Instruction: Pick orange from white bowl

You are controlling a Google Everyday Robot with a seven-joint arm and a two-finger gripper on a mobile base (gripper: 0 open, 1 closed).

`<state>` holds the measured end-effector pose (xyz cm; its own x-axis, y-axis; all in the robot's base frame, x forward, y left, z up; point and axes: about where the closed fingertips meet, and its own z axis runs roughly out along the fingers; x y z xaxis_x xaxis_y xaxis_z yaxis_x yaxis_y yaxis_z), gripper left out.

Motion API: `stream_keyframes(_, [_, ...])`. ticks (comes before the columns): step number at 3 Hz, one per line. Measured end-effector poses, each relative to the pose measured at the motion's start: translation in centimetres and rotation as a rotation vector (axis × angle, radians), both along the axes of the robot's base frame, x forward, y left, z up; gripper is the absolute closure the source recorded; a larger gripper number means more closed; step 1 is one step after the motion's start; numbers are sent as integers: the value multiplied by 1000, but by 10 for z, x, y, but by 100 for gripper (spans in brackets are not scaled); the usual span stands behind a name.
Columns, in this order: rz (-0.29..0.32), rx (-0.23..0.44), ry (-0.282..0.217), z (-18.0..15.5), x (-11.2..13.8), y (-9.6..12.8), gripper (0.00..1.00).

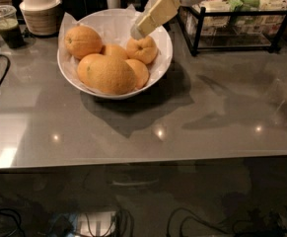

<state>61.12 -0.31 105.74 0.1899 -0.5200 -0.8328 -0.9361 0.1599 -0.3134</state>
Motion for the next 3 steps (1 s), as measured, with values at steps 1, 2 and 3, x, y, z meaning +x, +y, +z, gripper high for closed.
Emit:
stream_keyframes(1, [-10, -62, 11, -8, -11, 5, 0])
stream_keyframes(2, [-15, -96, 16, -12, -18, 8, 0])
stream_keyframes(3, [-21, -130, 22, -16, -24, 10, 0])
